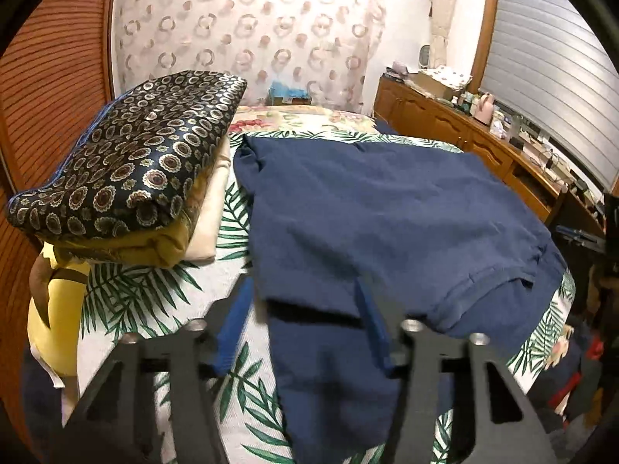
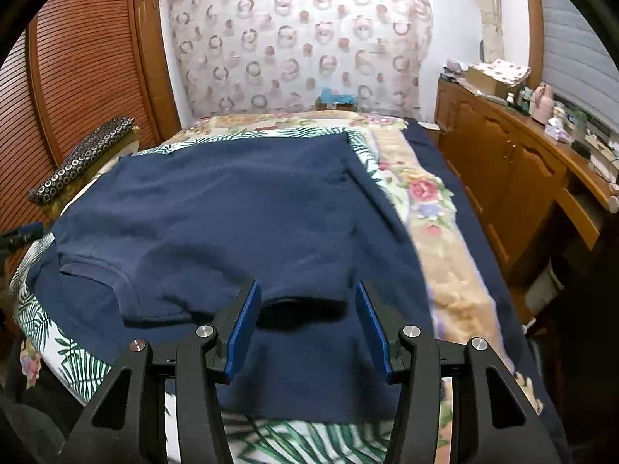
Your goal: Fold small clothes
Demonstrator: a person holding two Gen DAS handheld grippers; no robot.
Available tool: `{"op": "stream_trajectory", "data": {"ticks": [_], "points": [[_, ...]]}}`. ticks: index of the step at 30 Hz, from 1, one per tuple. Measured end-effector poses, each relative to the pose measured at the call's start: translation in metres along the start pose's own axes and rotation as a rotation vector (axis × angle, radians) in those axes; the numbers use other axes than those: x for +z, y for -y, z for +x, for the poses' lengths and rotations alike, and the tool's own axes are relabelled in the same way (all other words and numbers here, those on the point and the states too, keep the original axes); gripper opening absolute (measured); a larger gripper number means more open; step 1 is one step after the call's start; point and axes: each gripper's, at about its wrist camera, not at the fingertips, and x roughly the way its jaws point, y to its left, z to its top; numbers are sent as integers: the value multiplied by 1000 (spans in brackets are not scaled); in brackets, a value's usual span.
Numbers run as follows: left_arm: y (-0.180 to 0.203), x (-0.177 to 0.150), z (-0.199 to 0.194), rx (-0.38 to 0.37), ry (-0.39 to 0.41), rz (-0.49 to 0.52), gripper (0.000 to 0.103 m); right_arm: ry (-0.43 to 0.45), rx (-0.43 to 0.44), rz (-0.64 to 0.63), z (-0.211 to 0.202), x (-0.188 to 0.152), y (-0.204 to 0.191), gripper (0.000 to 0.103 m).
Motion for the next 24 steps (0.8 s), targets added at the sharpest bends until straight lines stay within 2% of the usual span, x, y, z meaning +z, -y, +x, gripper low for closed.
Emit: {"op": "stream_trajectory", "data": {"ticks": [5,8,9,10,18,19,20,24], "points": [[-8,1,21,51,-66,-27,53,-13,18,23,2,-3,7,53],[-11,-1,30,41,-86,-45,53,-24,3,25,6,4,11,53],[-11,-1,31,20,-85,-48,50,-25,-3,28,6,5,12,53],[-11,-1,32,-2,-82,-44,36,-27,-5,32,6,6,11,53],[-7,1,39,18,-97,-27,34,-46,-7,39,12,8,9,53],[-5,1,38,10,-87,-20,10,-45,-5,41,12,9,8,53],[-3,1,36,8,-72,-13,5,-46,-3,42,12,9,7,53],[2,9,21,10,0,-4,5,-43,-7,34,14,12,5,53]]}}
